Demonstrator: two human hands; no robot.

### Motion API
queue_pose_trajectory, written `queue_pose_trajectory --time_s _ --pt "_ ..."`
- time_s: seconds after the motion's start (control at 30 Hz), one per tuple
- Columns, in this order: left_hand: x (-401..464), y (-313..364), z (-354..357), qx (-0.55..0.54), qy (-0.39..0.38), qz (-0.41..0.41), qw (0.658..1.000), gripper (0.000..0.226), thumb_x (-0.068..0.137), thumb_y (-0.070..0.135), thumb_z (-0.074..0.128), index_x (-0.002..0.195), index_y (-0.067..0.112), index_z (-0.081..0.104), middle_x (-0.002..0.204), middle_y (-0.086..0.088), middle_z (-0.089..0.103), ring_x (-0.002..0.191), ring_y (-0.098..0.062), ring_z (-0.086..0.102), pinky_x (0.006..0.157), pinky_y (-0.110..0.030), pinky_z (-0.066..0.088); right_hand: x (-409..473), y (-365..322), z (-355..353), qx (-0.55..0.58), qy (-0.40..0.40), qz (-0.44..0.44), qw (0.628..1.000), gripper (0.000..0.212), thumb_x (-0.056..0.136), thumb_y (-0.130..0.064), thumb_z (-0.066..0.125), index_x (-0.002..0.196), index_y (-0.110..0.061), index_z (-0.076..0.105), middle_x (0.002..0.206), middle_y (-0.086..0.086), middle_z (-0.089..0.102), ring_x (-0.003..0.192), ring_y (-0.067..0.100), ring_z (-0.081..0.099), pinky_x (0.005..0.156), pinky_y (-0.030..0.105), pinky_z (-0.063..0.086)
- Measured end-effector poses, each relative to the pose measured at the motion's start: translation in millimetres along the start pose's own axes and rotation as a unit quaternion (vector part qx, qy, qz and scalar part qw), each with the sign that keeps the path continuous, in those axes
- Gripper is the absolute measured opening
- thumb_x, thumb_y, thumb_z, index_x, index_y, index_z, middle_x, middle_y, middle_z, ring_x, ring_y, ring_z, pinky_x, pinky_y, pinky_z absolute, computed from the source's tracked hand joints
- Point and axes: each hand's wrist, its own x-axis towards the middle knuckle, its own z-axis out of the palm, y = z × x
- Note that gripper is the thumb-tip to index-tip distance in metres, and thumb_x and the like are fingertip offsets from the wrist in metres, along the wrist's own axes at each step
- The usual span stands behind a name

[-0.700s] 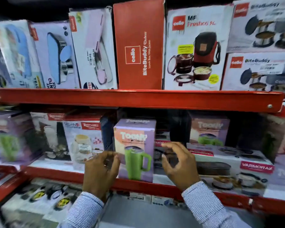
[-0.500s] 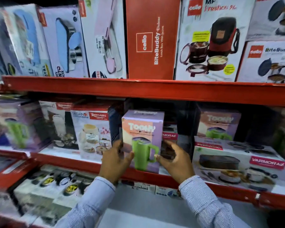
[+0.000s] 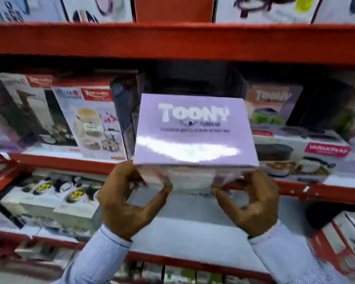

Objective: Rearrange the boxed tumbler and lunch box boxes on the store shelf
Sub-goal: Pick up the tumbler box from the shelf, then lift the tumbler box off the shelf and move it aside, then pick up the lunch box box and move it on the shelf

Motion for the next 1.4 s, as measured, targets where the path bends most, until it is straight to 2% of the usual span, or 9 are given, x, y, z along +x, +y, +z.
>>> queue_pose_trajectory --time_s 0.17,0.3,0.53,0.67,0.83,1.0,1.13,1.27,1.4 --pt "-98.1 -24.5 -7.7 0.003 -0.109 -0.103 0.989 0.06 0.066 0.05 0.078 0.112 0.014 0.062 0.112 0.007 0.066 0.109 0.006 0.057 0.102 -0.016 0.048 -68.7 8.1 -25.3 0.001 -0.071 0.024 0.997 0.038 0.08 -0.04 0.065 0.111 -0.02 0.06 0.106 -0.014 0.061 0.116 -0.014 0.053 0.092 0.006 0.043" --pt "-140.3 -21.8 12.4 0.0 -0.195 -0.145 0.97 0.049 0.065 0.033 0.085 0.106 0.021 0.063 0.106 0.016 0.06 0.107 0.022 0.053 0.087 0.0 0.043 -131.8 49.4 -26.3 0.004 -0.147 0.129 0.981 0.045 0.073 -0.021 0.077 0.116 -0.017 0.062 0.114 -0.011 0.063 0.111 -0.003 0.061 0.084 0.009 0.051" --pt "-181.0 -57.8 82.1 -0.034 -0.299 -0.399 0.866 0.039 0.079 0.005 0.077 0.097 0.03 0.053 0.096 0.006 0.073 0.084 -0.015 0.074 0.067 -0.014 0.058 -182.0 130.5 -0.3 0.019 -0.227 0.402 0.887 0.049 0.08 -0.012 0.075 0.118 -0.032 0.051 0.123 0.007 0.061 0.104 -0.006 0.065 0.077 0.011 0.056" --pt "-190.7 -63.5 100.7 -0.014 -0.325 -0.444 0.835 0.048 0.081 -0.014 0.065 0.085 0.03 0.048 0.094 -0.004 0.071 0.073 0.001 0.069 0.06 -0.008 0.051 -199.2 156.8 6.7 -0.013 -0.212 0.472 0.856 0.051 0.08 -0.001 0.072 0.118 -0.027 0.049 0.124 0.006 0.061 0.112 0.018 0.066 0.082 0.022 0.06" --pt "-193.4 -62.5 92.2 -0.007 -0.334 -0.459 0.823 0.045 0.085 -0.016 0.055 0.101 0.026 0.053 0.12 -0.01 0.068 0.104 -0.025 0.067 0.08 -0.024 0.053 -200.2 153.3 2.6 -0.032 -0.223 0.467 0.855 0.052 0.078 0.002 0.069 0.113 -0.031 0.05 0.122 0.001 0.062 0.111 0.016 0.066 0.08 0.019 0.059" --pt "-159.6 -40.1 79.6 0.035 -0.148 -0.41 0.899 0.049 0.083 -0.016 0.052 0.092 0.031 0.06 0.093 -0.006 0.072 0.088 -0.019 0.071 0.068 0.001 0.047 -181.6 129.8 -17.8 -0.025 -0.099 0.426 0.899 0.045 0.081 0.005 0.063 0.109 -0.03 0.06 0.115 -0.002 0.068 0.107 0.012 0.068 0.085 0.029 0.061" --pt "-93.0 6.4 99.7 -0.04 -0.048 -0.26 0.964 0.016 0.081 0.011 0.055 0.09 0.021 0.063 0.088 0.005 0.069 0.083 -0.005 0.066 0.077 -0.004 0.049 -122.3 106.3 -51.3 -0.064 0.125 0.285 0.948 0.036 0.079 0.001 0.064 0.106 -0.024 0.062 0.106 0.005 0.069 0.095 0.01 0.069 0.083 0.025 0.059" --pt "-31.9 44.5 145.2 -0.127 -0.099 -0.225 0.961 0.029 0.081 0.016 0.062 0.11 0.015 0.064 0.107 -0.002 0.07 0.1 -0.013 0.067 0.087 -0.023 0.055 -49.9 101.8 -86.8 -0.049 0.278 0.219 0.934 0.044 0.081 -0.008 0.063 0.124 -0.012 0.054 0.129 0.01 0.059 0.118 0.018 0.059 0.1 0.024 0.048" --pt "-2.7 56.4 183.3 -0.101 -0.188 -0.239 0.947 0.061 0.082 0.019 0.072 0.139 0.015 0.048 0.14 -0.004 0.058 0.124 -0.018 0.057 0.108 -0.036 0.048 -3.3 118.0 -120.3 -0.091 0.28 0.31 0.904 0.071 0.081 -0.007 0.068 0.144 -0.017 0.037 0.147 0.006 0.046 0.13 0.02 0.048 0.108 0.024 0.038"
